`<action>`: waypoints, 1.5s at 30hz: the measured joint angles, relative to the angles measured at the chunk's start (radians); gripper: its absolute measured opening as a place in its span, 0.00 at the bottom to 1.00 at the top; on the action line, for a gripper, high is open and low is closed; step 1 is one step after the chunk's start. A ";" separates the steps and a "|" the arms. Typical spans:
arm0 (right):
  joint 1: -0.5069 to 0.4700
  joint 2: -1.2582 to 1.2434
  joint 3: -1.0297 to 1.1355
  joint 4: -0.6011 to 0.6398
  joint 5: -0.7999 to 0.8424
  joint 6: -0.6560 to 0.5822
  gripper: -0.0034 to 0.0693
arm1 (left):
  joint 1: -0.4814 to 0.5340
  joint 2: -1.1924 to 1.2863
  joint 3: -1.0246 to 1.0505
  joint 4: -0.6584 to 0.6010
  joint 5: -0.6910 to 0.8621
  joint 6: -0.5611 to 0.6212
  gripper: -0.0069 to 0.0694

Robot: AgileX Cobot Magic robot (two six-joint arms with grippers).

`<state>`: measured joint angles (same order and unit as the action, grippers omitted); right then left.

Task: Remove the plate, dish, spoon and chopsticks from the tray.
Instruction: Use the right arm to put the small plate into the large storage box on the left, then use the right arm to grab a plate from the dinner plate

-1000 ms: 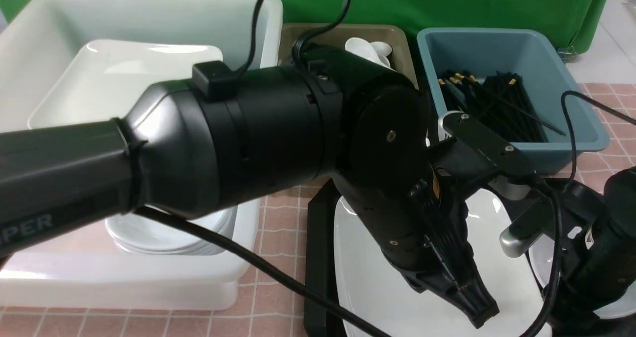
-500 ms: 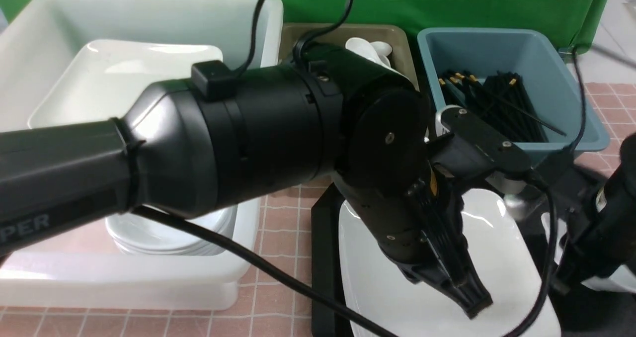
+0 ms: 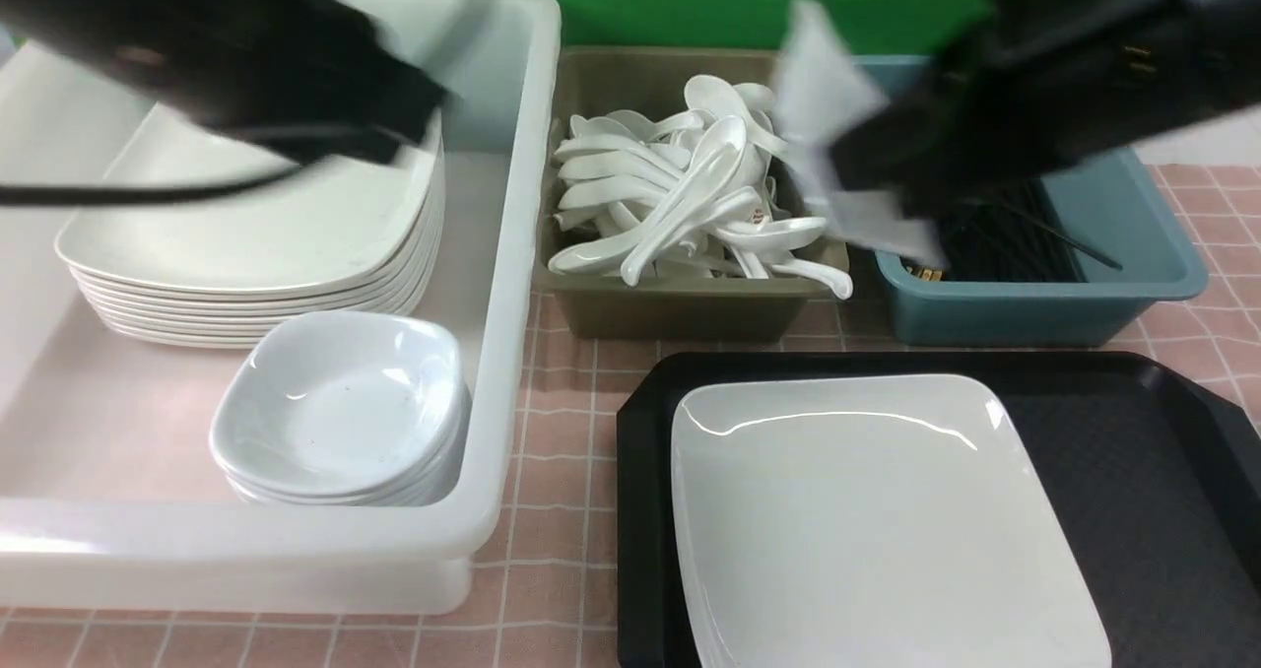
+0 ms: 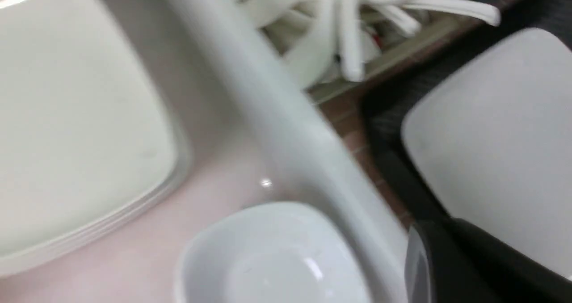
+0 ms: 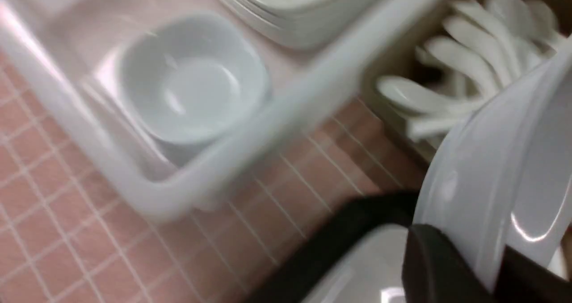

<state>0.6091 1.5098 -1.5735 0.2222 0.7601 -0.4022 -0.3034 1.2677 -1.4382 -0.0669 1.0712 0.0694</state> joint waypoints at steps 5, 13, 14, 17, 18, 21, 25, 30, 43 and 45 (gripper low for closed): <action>0.178 0.237 -0.211 0.018 -0.020 -0.020 0.15 | 0.245 -0.168 0.154 -0.013 0.012 -0.045 0.09; 0.309 0.569 -0.467 -0.005 -0.028 -0.041 0.17 | 0.461 -0.328 0.383 -0.084 -0.021 -0.043 0.09; 0.313 0.589 -0.479 -0.014 -0.029 -0.041 0.18 | 0.465 -0.332 0.393 -0.089 -0.022 -0.043 0.09; 0.323 0.636 -0.489 -0.043 -0.035 -0.047 0.26 | 0.470 -0.334 0.399 -0.110 -0.032 -0.037 0.09; 0.326 0.644 -0.490 -0.052 -0.035 -0.047 0.30 | 0.470 -0.334 0.399 -0.118 -0.037 -0.031 0.09; 0.335 0.650 -0.492 -0.064 -0.031 -0.047 0.48 | 0.470 -0.334 0.399 -0.136 -0.050 -0.020 0.09; 0.343 0.629 -0.493 -0.068 0.007 -0.044 0.74 | 0.470 -0.334 0.399 -0.150 -0.057 -0.011 0.09; 0.354 0.521 -0.494 -0.099 0.144 -0.026 0.80 | 0.470 -0.334 0.400 -0.211 -0.061 0.006 0.09; -0.146 0.194 -0.213 -0.060 0.370 0.116 0.09 | 0.070 -0.220 0.404 -0.482 -0.206 0.193 0.09; -0.222 0.161 -0.105 0.002 0.366 0.090 0.09 | -0.020 -0.171 0.404 -0.465 -0.226 0.193 0.09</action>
<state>0.3874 1.6712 -1.6785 0.2241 1.1265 -0.3119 -0.3233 1.0967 -1.0337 -0.5322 0.8447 0.2627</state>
